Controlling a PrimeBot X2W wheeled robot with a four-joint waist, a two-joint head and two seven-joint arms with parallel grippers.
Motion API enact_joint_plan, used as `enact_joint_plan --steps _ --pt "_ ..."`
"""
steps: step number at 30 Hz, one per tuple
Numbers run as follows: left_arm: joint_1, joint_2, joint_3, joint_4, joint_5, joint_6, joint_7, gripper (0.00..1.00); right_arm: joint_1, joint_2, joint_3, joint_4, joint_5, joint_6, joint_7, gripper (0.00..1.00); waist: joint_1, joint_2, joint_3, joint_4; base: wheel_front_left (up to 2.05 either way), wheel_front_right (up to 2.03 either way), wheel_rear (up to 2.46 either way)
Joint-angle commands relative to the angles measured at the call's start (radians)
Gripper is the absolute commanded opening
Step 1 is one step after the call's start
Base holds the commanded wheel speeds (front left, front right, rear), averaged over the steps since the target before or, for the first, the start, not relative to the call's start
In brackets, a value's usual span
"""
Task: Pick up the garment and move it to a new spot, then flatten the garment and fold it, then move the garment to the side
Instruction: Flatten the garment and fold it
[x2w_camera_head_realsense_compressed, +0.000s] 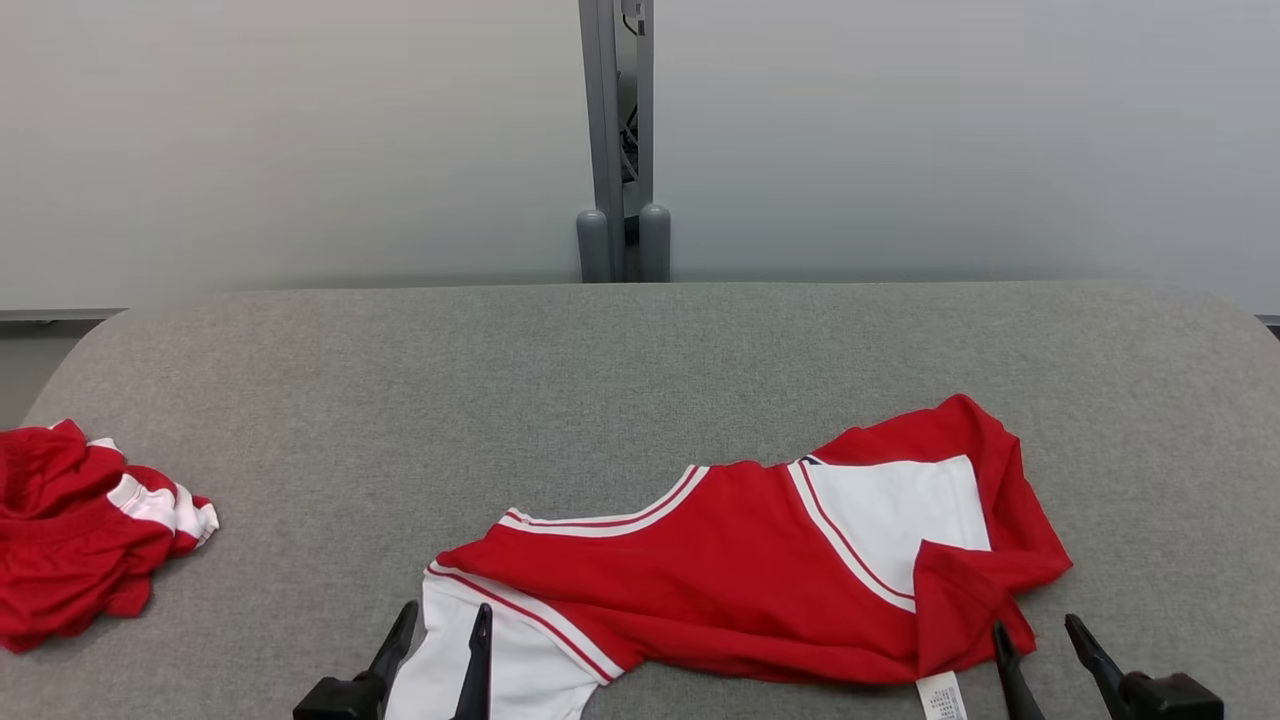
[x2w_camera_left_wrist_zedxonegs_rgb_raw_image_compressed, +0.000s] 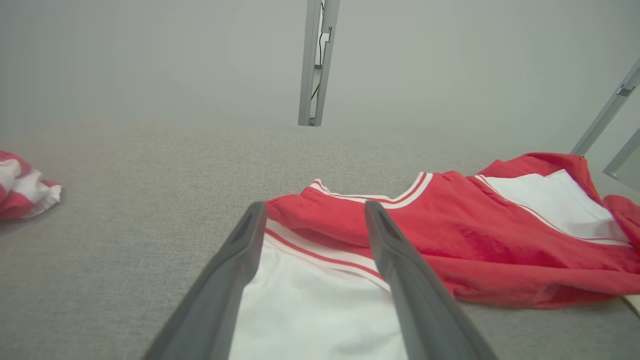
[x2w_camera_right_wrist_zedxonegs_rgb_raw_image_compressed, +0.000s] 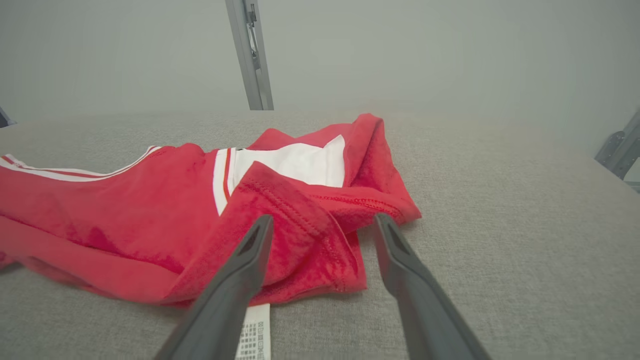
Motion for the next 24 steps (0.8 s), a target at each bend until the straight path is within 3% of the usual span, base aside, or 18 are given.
enact_joint_plan --steps 1,12,24 --pt "0.014 0.005 0.002 -0.006 -0.003 0.006 -0.004 1.0 0.028 -0.005 -0.004 -0.017 0.01 0.0 -0.001 1.0 0.0 -0.0001 -0.003 0.004 0.0 0.0 0.0" --pt "0.033 0.004 0.01 -0.017 -0.014 0.016 -0.004 1.0 0.06 0.004 -0.029 0.0 0.015 0.0 -0.001 1.0 0.0 -0.0001 -0.005 0.005 0.0 0.0 0.0" --pt "0.013 0.004 0.001 0.007 -0.015 0.017 -0.004 1.0 -0.097 0.004 -0.046 0.238 0.03 0.0 -0.001 1.0 0.0 -0.0001 0.026 0.035 0.0 0.0 0.0"
